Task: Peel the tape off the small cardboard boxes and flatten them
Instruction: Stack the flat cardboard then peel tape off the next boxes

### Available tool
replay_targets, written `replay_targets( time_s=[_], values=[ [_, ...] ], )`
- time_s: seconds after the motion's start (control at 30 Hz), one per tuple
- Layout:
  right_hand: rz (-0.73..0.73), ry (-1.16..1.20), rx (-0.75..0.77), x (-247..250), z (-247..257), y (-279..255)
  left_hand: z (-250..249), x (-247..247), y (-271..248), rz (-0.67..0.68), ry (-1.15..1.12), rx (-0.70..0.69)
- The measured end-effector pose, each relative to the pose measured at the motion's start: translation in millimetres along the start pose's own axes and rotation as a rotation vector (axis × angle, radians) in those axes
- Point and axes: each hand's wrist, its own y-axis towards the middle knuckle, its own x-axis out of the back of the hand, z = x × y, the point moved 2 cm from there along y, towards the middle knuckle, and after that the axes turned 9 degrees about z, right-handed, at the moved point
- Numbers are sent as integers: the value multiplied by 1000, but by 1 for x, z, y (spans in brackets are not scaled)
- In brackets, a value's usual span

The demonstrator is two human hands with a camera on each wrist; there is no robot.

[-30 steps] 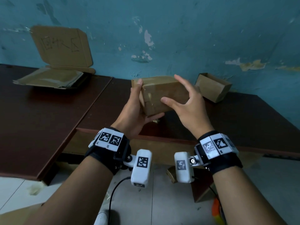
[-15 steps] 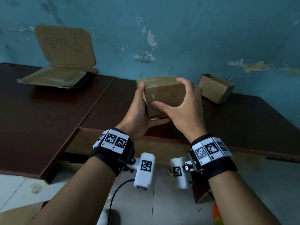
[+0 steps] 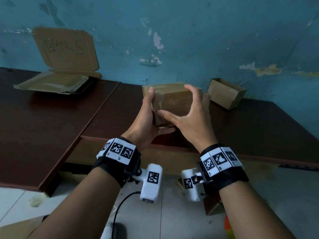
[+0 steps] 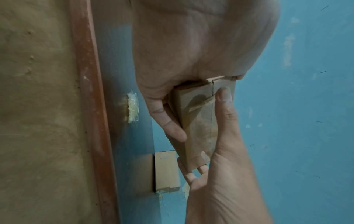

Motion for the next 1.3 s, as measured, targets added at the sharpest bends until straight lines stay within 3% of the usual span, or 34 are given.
replay_targets(
  time_s=[0.37,0.57,0.77,1.07,1.3],
  values=[
    [-33,-42,5,14,-3,7,3,13,7,-85,-36,46],
    [37,31,-24,8,-2,2,6,13,8,-84,-18,70],
    [-53,-79,-21,9,-1,2,9,12,11,-99,-23,67],
    [65,30,-23,12,-2,2,7,14,11,-125,-37,88],
    [-23,-51,-3,13,-3,4,6,14,9,-116,-34,76]
  ],
)
